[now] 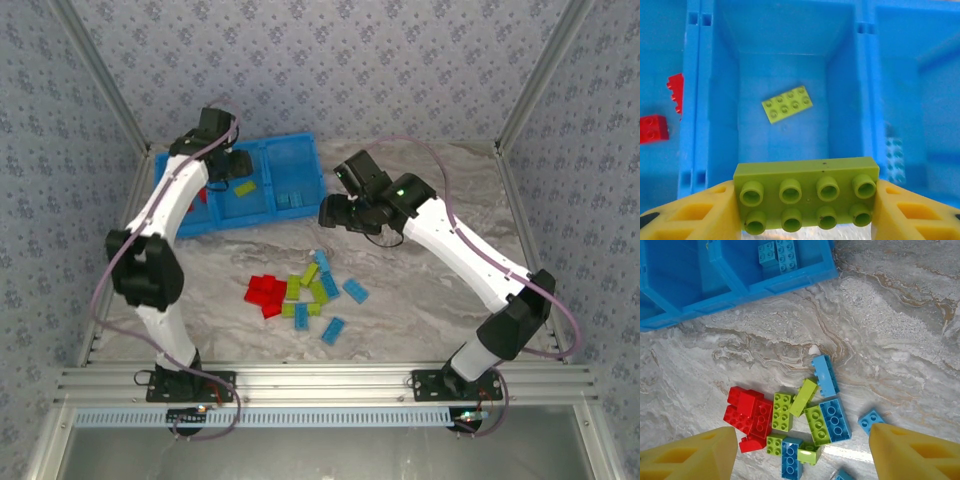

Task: Sort the legos into containers by color

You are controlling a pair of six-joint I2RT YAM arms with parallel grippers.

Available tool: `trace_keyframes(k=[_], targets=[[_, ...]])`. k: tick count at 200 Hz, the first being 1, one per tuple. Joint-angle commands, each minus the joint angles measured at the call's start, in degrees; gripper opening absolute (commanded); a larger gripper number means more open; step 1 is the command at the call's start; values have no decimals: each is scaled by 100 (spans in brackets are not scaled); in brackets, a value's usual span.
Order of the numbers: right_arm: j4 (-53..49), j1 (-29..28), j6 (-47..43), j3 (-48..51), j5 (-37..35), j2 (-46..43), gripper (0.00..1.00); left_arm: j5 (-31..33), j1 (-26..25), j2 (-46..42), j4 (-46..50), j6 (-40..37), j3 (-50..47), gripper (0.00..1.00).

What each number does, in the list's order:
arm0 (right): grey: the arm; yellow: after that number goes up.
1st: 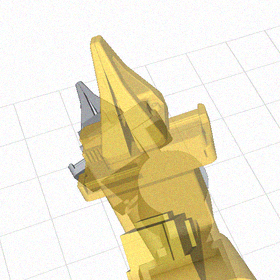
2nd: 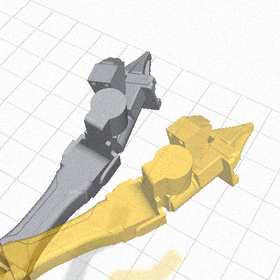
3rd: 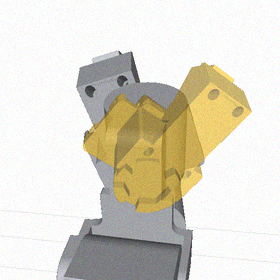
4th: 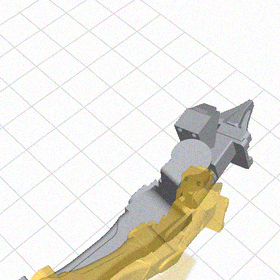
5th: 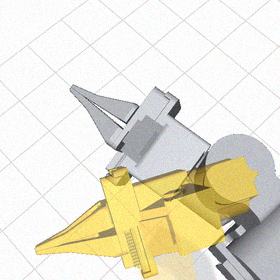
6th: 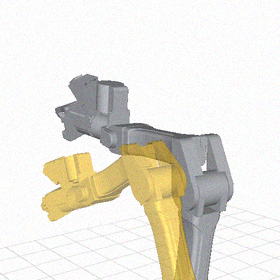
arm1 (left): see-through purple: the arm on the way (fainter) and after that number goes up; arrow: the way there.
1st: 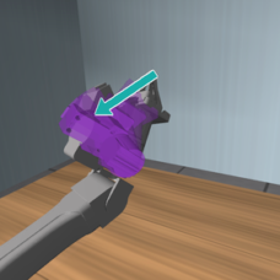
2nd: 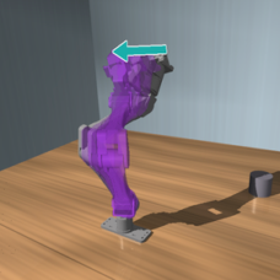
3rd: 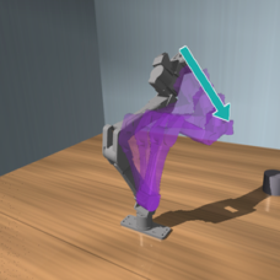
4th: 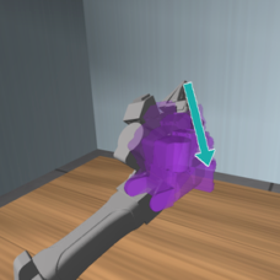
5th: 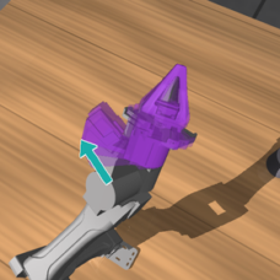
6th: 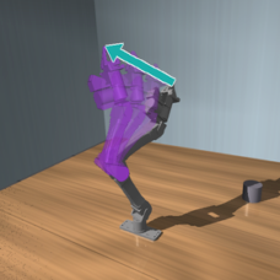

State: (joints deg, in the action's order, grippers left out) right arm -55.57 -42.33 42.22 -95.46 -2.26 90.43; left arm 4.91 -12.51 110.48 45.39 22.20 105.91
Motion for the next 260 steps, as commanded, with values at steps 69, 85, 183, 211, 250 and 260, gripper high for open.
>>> trace_keyframes(k=[69, 85, 183, 211, 250, 260], targets=[[-314, -101, -38, 49, -182, -311, 74, -284, 284, 1024, 807, 88, 1523, 73], [-176, -102, -63, 183, -120, -244, 74, -451, 276, 714, 809, 34, 1363, 75], [778, -490, -239, 830, -125, 1411, 74, -1617, -153, -3661, 639, -1342, -2936, 80], [1143, -380, -145, 728, -238, 2004, 69, -1655, -570, -4780, 245, -1104, -4163, 82], [1384, -265, -304, 375, 270, 2832, 60, -1797, -985, -5304, 624, -1274, -4386, 84], [1433, -263, -370, 277, 355, 2990, 59, -1841, -1006, -5317, 700, -1294, -4403, 85]])
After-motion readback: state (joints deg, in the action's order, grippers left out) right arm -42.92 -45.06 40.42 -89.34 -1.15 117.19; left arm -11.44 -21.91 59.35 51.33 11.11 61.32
